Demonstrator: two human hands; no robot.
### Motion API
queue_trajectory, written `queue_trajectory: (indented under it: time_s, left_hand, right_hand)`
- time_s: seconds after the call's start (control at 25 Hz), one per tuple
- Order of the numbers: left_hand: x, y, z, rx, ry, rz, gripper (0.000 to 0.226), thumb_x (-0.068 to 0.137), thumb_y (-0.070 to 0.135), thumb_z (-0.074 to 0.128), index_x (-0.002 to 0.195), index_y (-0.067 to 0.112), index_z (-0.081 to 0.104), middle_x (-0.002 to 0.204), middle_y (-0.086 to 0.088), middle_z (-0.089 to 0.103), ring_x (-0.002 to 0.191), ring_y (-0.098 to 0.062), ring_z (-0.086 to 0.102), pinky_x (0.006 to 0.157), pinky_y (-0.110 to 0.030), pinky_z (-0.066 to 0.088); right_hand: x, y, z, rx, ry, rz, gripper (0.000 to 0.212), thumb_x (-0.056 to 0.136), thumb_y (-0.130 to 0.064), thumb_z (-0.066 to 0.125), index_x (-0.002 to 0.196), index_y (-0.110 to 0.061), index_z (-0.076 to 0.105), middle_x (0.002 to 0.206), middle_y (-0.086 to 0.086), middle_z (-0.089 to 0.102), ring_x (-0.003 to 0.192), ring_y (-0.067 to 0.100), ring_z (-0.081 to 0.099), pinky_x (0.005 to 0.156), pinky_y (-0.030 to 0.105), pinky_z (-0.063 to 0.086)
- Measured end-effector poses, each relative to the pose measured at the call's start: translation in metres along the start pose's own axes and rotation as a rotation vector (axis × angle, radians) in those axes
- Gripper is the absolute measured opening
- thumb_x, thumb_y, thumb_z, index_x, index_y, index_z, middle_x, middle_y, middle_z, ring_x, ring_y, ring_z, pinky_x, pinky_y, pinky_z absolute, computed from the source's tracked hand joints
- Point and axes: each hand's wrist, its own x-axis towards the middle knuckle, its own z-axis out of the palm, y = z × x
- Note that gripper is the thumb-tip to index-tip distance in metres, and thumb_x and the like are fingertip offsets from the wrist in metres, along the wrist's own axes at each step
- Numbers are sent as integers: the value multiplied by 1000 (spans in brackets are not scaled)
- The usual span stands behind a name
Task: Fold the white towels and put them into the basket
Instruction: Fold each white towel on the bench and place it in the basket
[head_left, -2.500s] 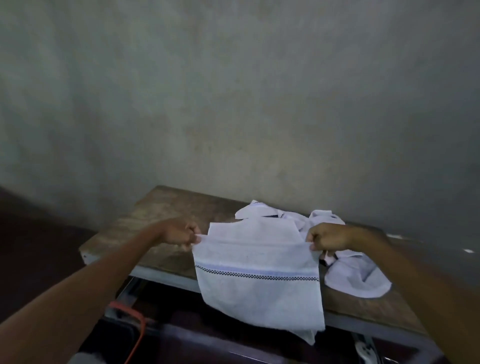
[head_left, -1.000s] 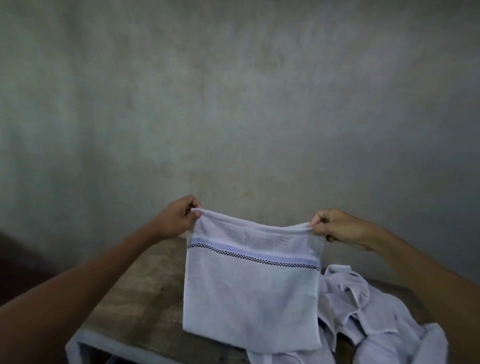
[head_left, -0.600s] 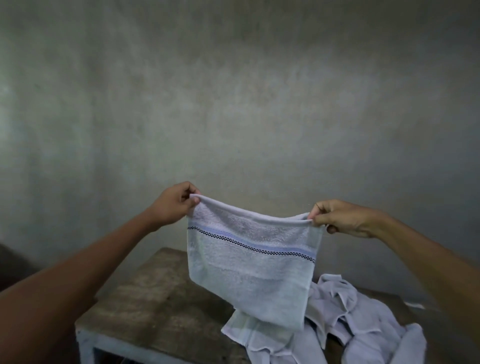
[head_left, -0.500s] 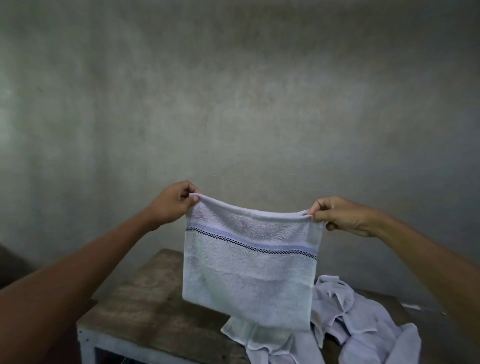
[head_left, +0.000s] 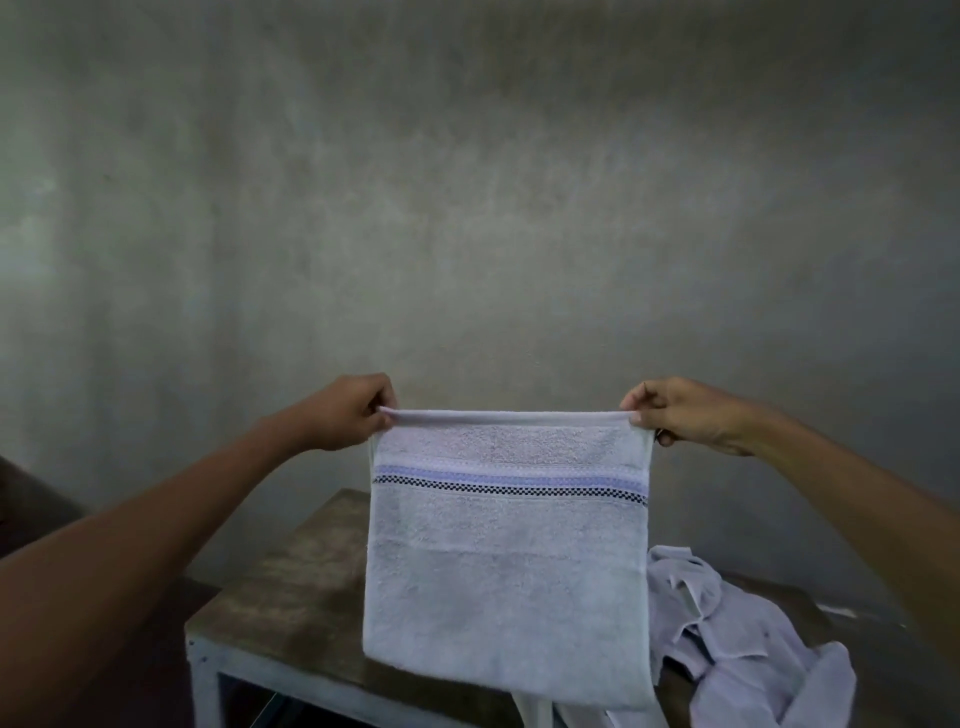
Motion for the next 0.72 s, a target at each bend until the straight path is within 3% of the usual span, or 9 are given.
queue_trajectory:
  time_s: [0.08, 0.2, 0.32, 0.4, 0.48, 0.6, 0.72]
  left_hand:
    - [-4, 1, 4, 117, -116, 38, 34, 85, 8, 58, 70, 30, 38, 66, 11, 48, 61, -7, 45, 53, -14, 31]
    - [-10, -4, 13, 69, -129, 32, 34, 85, 5, 58, 69, 27, 38, 68, 8, 48, 66, -18, 47, 54, -15, 31]
    - [-20, -7, 10, -350, -165, -99, 23, 84, 9, 67, 71, 17, 50, 65, 3, 55, 61, -11, 51, 54, -13, 39]
    - [-25, -8, 8, -717, -219, -225, 19, 88, 12, 61, 74, 12, 49, 60, 1, 54, 54, -7, 50, 53, -15, 45]
    - [-24, -16, 8, -841, -214, -252, 19, 91, 14, 56, 75, 11, 46, 60, 0, 52, 53, -6, 49, 53, -16, 47]
    - [-16, -34, 15, -489, -166, -177, 21, 87, 7, 63, 73, 12, 49, 65, -1, 56, 54, -2, 51, 52, -13, 44]
    - [-1, -57, 35, -73, 17, -122, 38, 75, -5, 65, 61, 24, 46, 65, 7, 53, 55, -4, 49, 52, -10, 37]
  right_hand:
    - [3, -3, 4, -187, 13, -34, 12, 95, -6, 49, 101, -9, 59, 86, 5, 57, 73, 14, 50, 61, 25, 43]
    - [6, -7, 11, -446, 75, -103, 16, 97, -12, 47, 98, -8, 62, 92, 6, 61, 83, 17, 54, 69, 27, 40]
    - [1, -2, 14, -329, 19, -68, 19, 97, -18, 48, 83, -10, 59, 76, 3, 56, 67, 14, 50, 59, 26, 39]
    - [-2, 0, 13, -171, -62, -20, 25, 97, -20, 48, 76, -10, 58, 62, 0, 46, 56, 12, 40, 53, 25, 35]
    - [1, -1, 16, -50, -111, 27, 28, 98, -20, 46, 76, -10, 58, 53, -4, 42, 49, 10, 35, 49, 22, 31]
    - [24, 3, 30, -18, -103, 36, 20, 97, -15, 49, 81, -6, 58, 47, -5, 45, 38, 4, 37, 42, 17, 33]
    - [58, 12, 53, -24, -80, 16, 6, 93, -3, 53, 92, 0, 59, 65, 7, 54, 43, 5, 50, 41, 16, 42]
